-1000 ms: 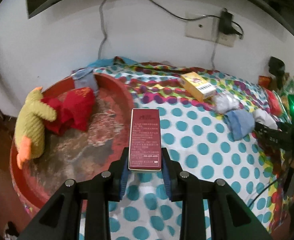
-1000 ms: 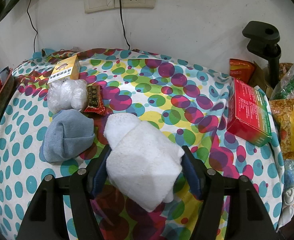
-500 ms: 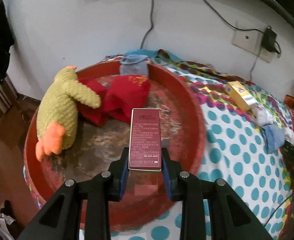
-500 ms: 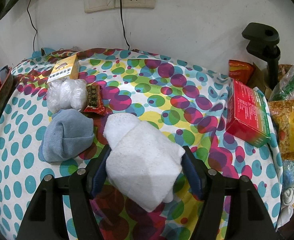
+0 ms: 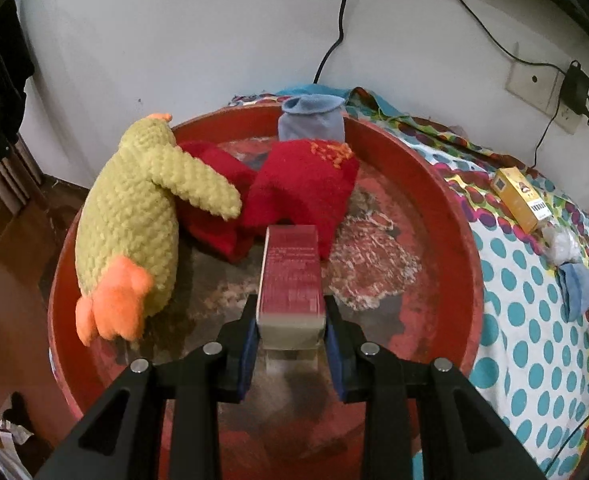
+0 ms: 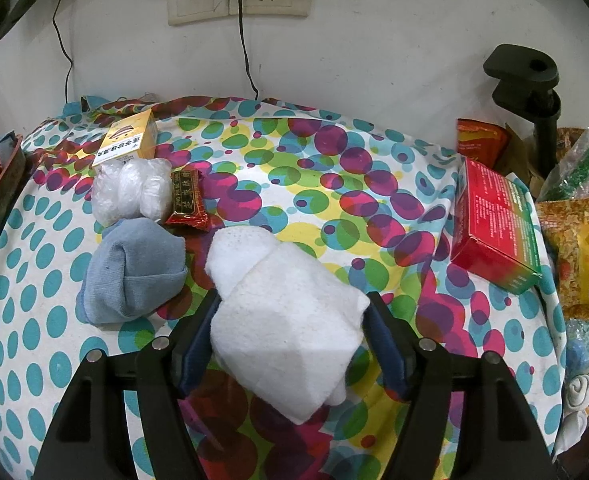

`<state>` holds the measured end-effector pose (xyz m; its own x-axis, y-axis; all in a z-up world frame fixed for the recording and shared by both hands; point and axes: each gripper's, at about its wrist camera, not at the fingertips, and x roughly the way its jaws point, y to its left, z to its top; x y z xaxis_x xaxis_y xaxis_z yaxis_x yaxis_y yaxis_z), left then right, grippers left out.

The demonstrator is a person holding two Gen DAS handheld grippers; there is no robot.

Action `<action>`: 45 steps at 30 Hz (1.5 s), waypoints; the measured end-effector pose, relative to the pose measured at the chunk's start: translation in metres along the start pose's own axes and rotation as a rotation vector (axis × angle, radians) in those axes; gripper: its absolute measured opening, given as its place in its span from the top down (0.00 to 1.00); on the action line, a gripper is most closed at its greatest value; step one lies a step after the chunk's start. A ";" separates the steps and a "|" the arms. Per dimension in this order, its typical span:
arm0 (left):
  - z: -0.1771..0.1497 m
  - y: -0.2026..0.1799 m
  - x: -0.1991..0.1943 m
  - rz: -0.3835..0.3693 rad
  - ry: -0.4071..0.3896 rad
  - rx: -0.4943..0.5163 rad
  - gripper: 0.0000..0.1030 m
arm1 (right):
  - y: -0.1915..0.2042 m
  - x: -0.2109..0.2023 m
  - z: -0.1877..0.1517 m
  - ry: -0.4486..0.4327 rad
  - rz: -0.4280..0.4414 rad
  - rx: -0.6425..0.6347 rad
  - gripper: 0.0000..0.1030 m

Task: Organize objects
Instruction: 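Carry the maroon box onto the red tray and open the left gripper, then lift the left gripper away from the maroon box on the tray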

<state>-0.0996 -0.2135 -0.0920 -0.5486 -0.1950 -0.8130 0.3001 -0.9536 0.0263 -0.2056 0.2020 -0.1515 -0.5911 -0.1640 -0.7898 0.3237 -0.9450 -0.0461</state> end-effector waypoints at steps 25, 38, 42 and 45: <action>0.002 0.017 0.009 -0.047 0.053 0.026 0.54 | 0.001 0.002 0.002 0.001 -0.003 -0.007 0.32; -0.021 -0.024 -0.034 -0.073 0.005 0.114 0.52 | 0.003 0.001 0.002 -0.006 -0.011 -0.025 0.36; -0.025 -0.032 -0.042 -0.083 -0.004 0.139 0.52 | 0.004 0.000 0.002 -0.009 -0.018 -0.031 0.37; -0.026 -0.034 -0.046 -0.088 -0.007 0.146 0.52 | 0.005 0.000 0.001 -0.009 -0.019 -0.032 0.37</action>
<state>-0.0640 -0.1665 -0.0708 -0.5738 -0.1100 -0.8116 0.1338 -0.9902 0.0397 -0.2053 0.1972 -0.1511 -0.6036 -0.1490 -0.7833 0.3359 -0.9385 -0.0804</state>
